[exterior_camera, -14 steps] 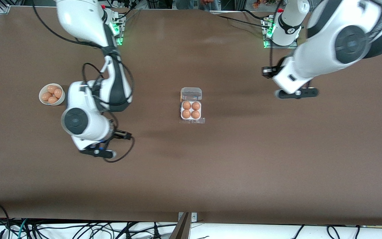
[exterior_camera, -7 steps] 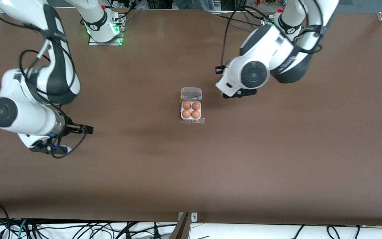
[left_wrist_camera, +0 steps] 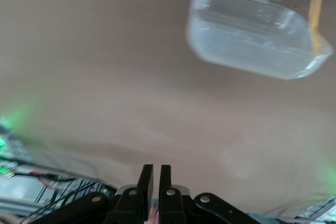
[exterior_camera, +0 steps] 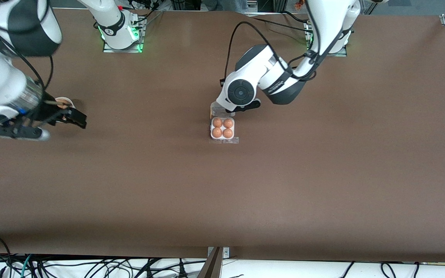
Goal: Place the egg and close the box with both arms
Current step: 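Push the carton lid over the eggs with the left gripper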
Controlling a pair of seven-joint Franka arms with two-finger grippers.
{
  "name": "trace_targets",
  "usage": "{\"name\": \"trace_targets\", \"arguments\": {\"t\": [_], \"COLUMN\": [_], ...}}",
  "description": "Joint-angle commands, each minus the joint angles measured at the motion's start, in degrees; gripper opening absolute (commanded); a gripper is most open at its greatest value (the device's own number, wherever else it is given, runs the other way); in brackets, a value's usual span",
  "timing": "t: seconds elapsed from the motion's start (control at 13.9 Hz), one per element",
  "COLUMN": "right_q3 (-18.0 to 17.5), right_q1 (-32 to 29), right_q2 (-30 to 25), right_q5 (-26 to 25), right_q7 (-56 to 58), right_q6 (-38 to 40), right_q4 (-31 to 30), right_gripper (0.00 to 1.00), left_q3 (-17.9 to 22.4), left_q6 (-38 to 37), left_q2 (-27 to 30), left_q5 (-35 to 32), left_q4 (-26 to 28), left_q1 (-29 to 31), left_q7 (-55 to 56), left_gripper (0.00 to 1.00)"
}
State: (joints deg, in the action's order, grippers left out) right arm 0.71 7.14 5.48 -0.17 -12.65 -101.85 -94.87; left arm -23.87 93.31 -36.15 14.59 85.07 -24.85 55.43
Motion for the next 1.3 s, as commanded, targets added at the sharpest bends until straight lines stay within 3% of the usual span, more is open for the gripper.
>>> {"name": "trace_targets", "arguments": {"t": [0.0,0.72,1.22], "right_q3": [-1.5,1.2,1.3], "right_q1": [-2.7,-3.8,-3.8], "right_q2": [-7.1,-7.2,-6.1], "right_q5": [-1.3,0.0,1.1], "right_q7": [-0.5,-1.3,-0.3], "right_q6": [4.0,5.5,5.9], "right_q4": [-4.4,-1.0,-0.7], "right_gripper": [1.00,1.00,1.00], "left_q3": [0.4,0.9,1.0], "left_q6": [3.9,10.6,10.9], "left_q2": [-3.4,-4.9,-5.9], "left_q5": [1.2,-3.6,-12.7], "left_q4": [-2.9,-2.8,-5.3], "left_q1": [-3.0,-4.0,-3.9], "left_q7": [1.0,-1.3,-1.3], "left_gripper": [0.07,0.06,0.05]}}
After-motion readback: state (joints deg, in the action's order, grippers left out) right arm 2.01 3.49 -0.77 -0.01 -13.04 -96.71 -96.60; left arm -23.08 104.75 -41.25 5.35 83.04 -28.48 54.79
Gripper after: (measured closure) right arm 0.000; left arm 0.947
